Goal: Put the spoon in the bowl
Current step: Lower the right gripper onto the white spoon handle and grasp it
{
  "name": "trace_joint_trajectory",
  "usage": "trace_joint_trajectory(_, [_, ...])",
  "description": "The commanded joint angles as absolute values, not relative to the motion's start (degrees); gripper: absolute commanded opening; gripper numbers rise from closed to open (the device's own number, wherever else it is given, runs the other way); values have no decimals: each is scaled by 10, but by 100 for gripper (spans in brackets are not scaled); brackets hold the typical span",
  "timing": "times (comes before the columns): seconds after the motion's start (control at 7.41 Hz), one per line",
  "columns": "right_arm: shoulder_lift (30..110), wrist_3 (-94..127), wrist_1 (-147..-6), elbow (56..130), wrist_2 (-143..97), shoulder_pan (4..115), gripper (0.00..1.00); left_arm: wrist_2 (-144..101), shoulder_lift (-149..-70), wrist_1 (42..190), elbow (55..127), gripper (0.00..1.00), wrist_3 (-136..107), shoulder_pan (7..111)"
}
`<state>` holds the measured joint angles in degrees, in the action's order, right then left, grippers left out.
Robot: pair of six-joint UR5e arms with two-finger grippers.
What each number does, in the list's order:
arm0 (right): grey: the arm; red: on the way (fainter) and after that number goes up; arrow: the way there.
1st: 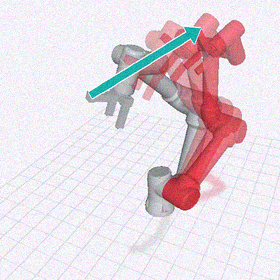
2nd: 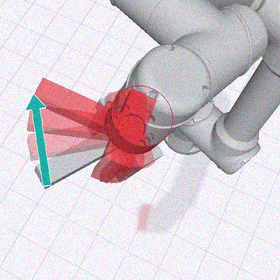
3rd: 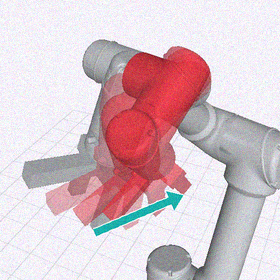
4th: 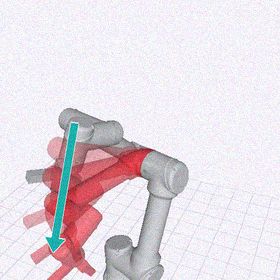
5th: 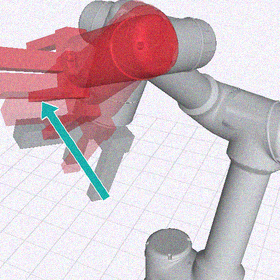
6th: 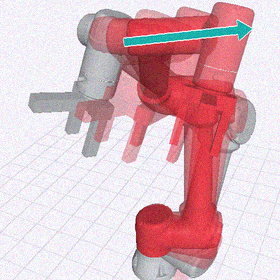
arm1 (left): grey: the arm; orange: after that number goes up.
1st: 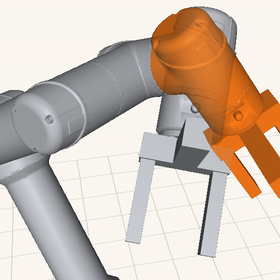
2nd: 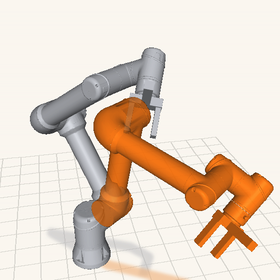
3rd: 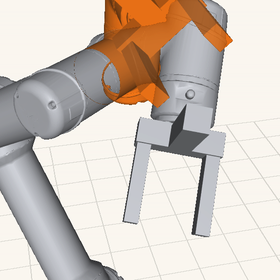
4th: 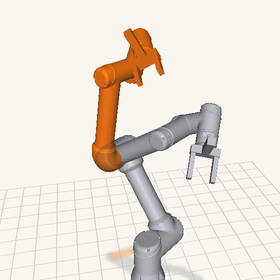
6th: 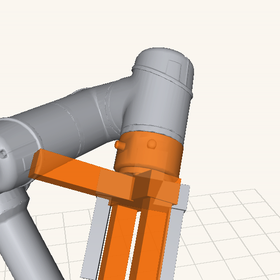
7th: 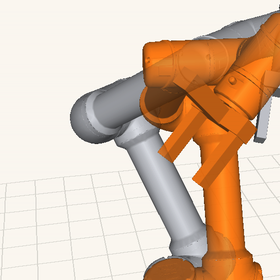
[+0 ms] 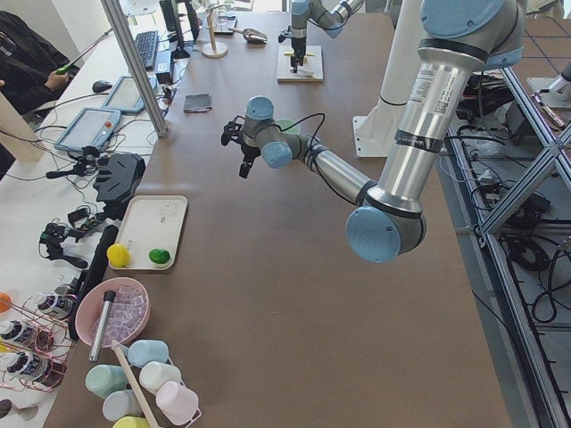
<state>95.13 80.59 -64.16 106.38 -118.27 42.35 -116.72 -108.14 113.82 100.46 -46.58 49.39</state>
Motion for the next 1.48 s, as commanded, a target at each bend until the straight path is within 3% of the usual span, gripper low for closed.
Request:
trace_joint_trajectory(0.0, [952,808,-642,1059,-1181,422,75,-1167,-1081,1138,1005,98,-466,494])
trace_joint_trajectory(0.13, [951,816,-642,1058,-1181,421,60,-1166,-1081,1138,1004,98,-466,494])
trace_joint_trajectory(0.4, [951,817,-642,1057,-1180,421,2,-1166,-1081,1138,1003,98,-466,494])
trace_joint_trajectory(0.67, [947,819,-641,1062,-1172,419,0,-1166,-1082,1138,1003,98,-466,493])
trace_joint_trajectory(1.08, [945,818,-650,1144,-1179,450,0,-1167,-1082,1138,1005,98,-461,496])
trace_joint_trajectory(1.35, [876,819,-678,1162,-1178,477,0,-1167,-1071,1138,1009,98,-461,500])
